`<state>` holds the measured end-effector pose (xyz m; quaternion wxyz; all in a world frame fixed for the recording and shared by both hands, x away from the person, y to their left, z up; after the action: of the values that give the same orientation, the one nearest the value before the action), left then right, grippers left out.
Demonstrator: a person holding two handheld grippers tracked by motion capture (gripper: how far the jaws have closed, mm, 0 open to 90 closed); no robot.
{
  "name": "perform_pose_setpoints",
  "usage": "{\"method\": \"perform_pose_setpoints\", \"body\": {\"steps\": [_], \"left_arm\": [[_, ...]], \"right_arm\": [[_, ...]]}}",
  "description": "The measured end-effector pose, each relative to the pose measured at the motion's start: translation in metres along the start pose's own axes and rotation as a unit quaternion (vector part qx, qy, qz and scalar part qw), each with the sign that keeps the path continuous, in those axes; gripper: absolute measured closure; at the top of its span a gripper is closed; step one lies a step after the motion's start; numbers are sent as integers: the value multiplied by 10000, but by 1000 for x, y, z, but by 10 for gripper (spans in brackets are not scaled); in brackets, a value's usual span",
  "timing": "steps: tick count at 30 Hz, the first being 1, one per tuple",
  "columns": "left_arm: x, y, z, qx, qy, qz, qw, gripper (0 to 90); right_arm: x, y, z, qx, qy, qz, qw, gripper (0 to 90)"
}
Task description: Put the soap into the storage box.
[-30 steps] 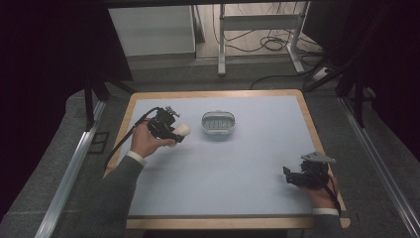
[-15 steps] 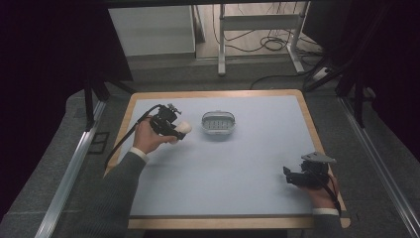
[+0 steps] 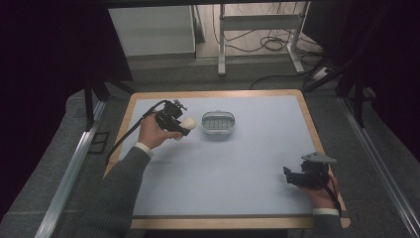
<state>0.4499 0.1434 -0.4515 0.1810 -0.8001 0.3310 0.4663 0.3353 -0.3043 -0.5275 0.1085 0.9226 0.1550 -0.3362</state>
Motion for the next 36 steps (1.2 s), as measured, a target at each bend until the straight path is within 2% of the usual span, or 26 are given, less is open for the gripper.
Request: {"method": "perform_pose_setpoints", "body": {"steps": [2, 4, 6, 10, 14, 22, 29, 33, 36], "left_arm": [[-1, 1, -4, 71, -31, -28, 10000, 496], [-2, 2, -8, 50, 33, 3, 10000, 496], [-2, 3, -11, 156, 31, -18, 9999, 496], [0, 7, -18, 231, 29, -22, 9997, 496], [4, 7, -22, 185, 46, 62, 9998, 495], [12, 6, -25, 276, 15, 99, 9996, 496], [15, 8, -27, 257, 43, 144, 9996, 496], [15, 9, -30, 420, 49, 62, 9991, 496], [16, 13, -35, 510, -7, 78, 9987, 496]], "right_arm": [[0, 0, 0, 3, -6, -6, 10000, 72], [0, 0, 0, -5, -10, -7, 10000, 72], [0, 0, 0, -11, -10, -5, 10000, 72], [0, 0, 0, 3, -5, 2, 10000, 72], [0, 1, 0, -1, -10, 2, 10000, 72], [1, 2, 1, -12, -25, 15, 10000, 72], [0, 1, 1, -11, -25, 13, 10000, 72], [1, 1, 1, -18, -29, 17, 10000, 72], [1, 2, 1, -25, -42, 24, 10000, 72]]}}
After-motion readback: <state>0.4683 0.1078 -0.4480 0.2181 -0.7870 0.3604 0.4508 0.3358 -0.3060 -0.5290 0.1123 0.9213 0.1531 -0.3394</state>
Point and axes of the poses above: each handheld gripper's, and its own axes: x roughly forward along the jaws, z roughly out of its underside, y roughly to its right, the point moved 2 cm from there along x, roughly forward along the jaws
